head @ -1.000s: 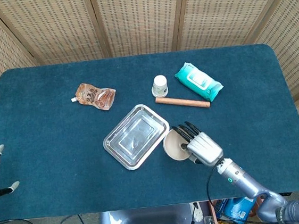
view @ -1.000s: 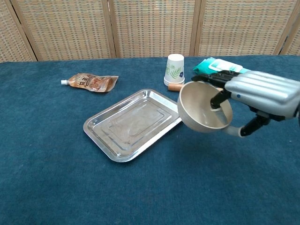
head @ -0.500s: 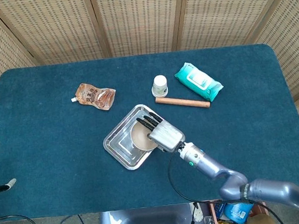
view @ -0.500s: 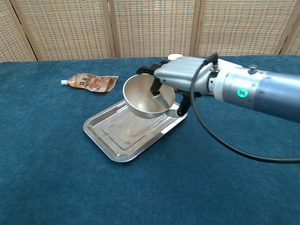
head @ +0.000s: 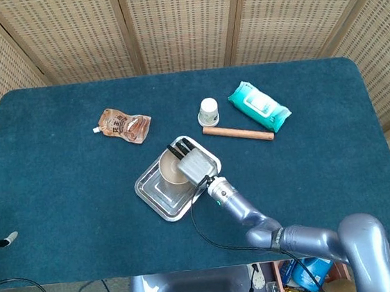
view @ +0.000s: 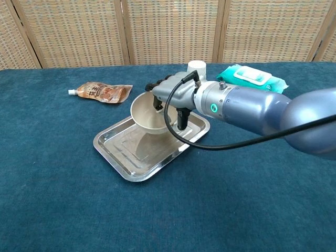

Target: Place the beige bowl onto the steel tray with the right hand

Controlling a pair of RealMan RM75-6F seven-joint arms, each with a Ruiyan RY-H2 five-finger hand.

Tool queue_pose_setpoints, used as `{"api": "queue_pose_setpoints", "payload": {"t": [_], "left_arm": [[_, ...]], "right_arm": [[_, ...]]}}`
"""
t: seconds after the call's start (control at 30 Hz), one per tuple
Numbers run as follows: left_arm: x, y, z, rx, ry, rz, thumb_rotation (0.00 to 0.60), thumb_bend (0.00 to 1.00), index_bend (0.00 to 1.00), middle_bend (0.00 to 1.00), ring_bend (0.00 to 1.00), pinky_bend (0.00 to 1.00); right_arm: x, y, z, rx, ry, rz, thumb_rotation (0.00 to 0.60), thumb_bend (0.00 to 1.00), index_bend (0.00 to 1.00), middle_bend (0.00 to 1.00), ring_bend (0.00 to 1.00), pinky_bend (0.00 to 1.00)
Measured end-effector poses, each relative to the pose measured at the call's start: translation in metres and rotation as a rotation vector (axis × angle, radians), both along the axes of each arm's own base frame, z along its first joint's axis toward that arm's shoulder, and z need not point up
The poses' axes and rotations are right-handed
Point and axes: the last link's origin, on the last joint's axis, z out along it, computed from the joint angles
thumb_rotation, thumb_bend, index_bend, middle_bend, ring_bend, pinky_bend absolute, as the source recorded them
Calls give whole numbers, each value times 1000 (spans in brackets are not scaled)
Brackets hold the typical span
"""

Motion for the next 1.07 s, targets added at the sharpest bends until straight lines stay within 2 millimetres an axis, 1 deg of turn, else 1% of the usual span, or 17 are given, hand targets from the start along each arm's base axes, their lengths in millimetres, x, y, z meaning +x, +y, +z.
{"api": "queue_pose_setpoints", "payload": {"t": [0.07,0.17,0.27,0.33,0.4,0.43,0.47,0.57,0.63,0.77,0.8,0.87,0.9,0.97,1.0,1.07], "left_arm": [[0,0,0,1,-2,0,600,0,0,0,0,0],[0,-1,1,0,-6,-3,600,0,0,0,0,0],[2,-1,0,-4,-8,-8,600,0,0,0,0,0],[3,-1,0,-7,-9,-14,600,0,0,0,0,0],[5,-2,-1,-9,-10,-24,600,0,0,0,0,0],[6,-2,-1,-11,-11,-28,600,0,0,0,0,0],[7,-3,-1,-13,-11,-34,600,0,0,0,0,0],[10,-4,-2,-17,-6,-56,600,0,0,0,0,0],[12,-5,-3,-15,4,-71,600,0,0,0,0,0],[16,-8,-6,-15,14,-108,600,0,0,0,0,0],[17,-10,-7,-16,13,-117,600,0,0,0,0,0],[20,-13,-8,-19,10,-139,600,0,0,0,0,0],[22,-15,-9,-21,6,-149,600,0,0,0,0,0],[24,-19,-10,-23,1,-161,600,0,0,0,0,0],[25,-20,-10,-23,-2,-165,600,0,0,0,0,0],[26,-24,-10,-26,-6,-172,600,0,0,0,0,0]], "right_arm": [[0,-1,1,-6,15,-22,600,147,109,0,0,0],[3,1,6,-13,21,-51,600,147,107,0,0,0],[9,7,18,-20,7,-46,600,147,107,0,0,0],[11,11,31,-33,-9,-40,600,131,106,0,0,0],[8,16,48,-52,-27,-37,600,70,98,0,0,0],[5,18,56,-63,-36,-37,600,28,89,0,0,0],[1,20,65,-76,-44,-39,600,8,79,0,0,0],[-23,24,98,-143,-59,-38,600,0,37,0,0,0],[-44,29,119,-189,-74,-35,600,0,17,0,0,0],[-84,50,146,-238,-145,-47,600,0,6,0,0,0],[-100,59,153,-252,-172,-59,600,0,3,0,0,0],[-125,75,164,-270,-211,-79,600,0,0,0,0,0],[-143,88,170,-282,-234,-97,600,0,0,0,0,0],[-171,107,180,-305,-263,-132,600,0,0,0,0,0],[-189,120,186,-323,-276,-156,600,0,0,0,0,0],[-211,136,194,-348,-290,-184,600,0,0,0,0,0]]}}
